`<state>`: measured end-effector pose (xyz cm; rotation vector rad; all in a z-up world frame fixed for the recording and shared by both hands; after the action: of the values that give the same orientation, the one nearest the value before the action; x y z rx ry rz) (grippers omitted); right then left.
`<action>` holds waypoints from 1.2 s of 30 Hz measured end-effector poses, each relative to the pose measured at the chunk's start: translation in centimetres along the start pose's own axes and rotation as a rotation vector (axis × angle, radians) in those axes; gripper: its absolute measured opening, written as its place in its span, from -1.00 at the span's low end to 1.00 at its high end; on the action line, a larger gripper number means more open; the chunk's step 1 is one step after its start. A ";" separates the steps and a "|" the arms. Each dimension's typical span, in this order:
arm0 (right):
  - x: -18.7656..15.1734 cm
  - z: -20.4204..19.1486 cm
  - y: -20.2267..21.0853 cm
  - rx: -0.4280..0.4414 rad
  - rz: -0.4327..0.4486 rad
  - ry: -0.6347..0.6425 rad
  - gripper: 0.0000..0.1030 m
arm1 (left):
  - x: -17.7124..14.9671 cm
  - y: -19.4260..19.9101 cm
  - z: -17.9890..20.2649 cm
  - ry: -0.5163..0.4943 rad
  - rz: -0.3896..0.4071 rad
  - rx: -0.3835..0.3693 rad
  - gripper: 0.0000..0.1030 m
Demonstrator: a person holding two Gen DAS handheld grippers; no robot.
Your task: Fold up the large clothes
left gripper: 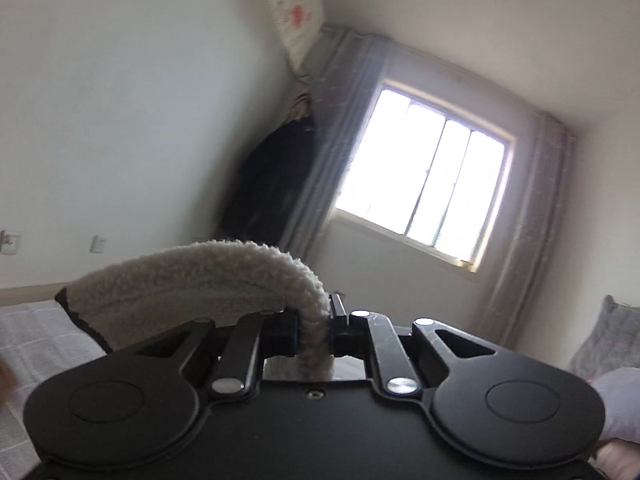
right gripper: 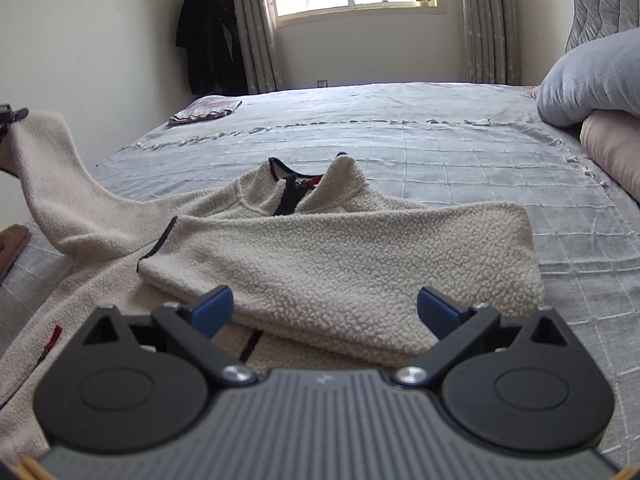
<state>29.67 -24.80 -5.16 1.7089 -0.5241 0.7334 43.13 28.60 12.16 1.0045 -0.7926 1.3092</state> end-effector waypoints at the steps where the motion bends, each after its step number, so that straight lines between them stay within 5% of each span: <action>1: 0.1 0.1 0.1 0.006 0.004 -0.003 0.94 | 0.0 0.1 2.6 -0.021 -0.003 -0.044 -0.74; 5: 0.6 0.4 0.6 0.021 0.024 -0.009 0.94 | -2.0 -0.1 11.9 -0.081 -0.057 -0.196 -0.74; 10: 0.9 1.4 1.1 0.028 0.042 -0.041 0.94 | -9.1 -1.4 21.6 -0.109 -0.209 -0.352 -0.74; 15: 0.5 2.9 1.1 0.029 0.052 -0.082 0.95 | -20.9 -2.9 27.6 -0.190 -0.412 -0.434 -0.74; 19: -0.3 3.9 0.6 0.028 0.039 -0.104 0.95 | -32.3 -1.7 29.3 -0.296 -0.638 -0.456 -0.71; 22: -1.0 4.7 0.2 0.029 0.027 -0.119 0.95 | -38.3 0.1 29.1 -0.435 -0.735 -0.469 -0.55; 25: -1.6 5.2 -0.3 0.032 0.019 -0.141 0.95 | -39.5 1.4 29.5 -0.520 -0.709 -0.518 -0.26; 29: -1.6 5.1 -0.9 0.041 0.014 -0.147 0.95 | -37.9 2.8 30.5 -0.534 -0.772 -0.579 0.44; 36: -1.0 2.7 -1.8 0.080 0.010 -0.103 0.95 | -34.3 6.3 26.0 -0.591 -0.747 -0.595 0.52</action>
<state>30.74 -27.00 -7.51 1.8271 -0.5818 0.6842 34.64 -8.90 -8.23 1.0444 -1.0234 0.0999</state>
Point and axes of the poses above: each gripper's, at about its wrist camera, not at the fingertips, and y roughly against the way its jaws point, z to its right, x to its top, the point moved 10 cm from there along -y, roughly the way its jaws point, and after that the axes turned 9 degrees about -z, right-handed, at the moved point
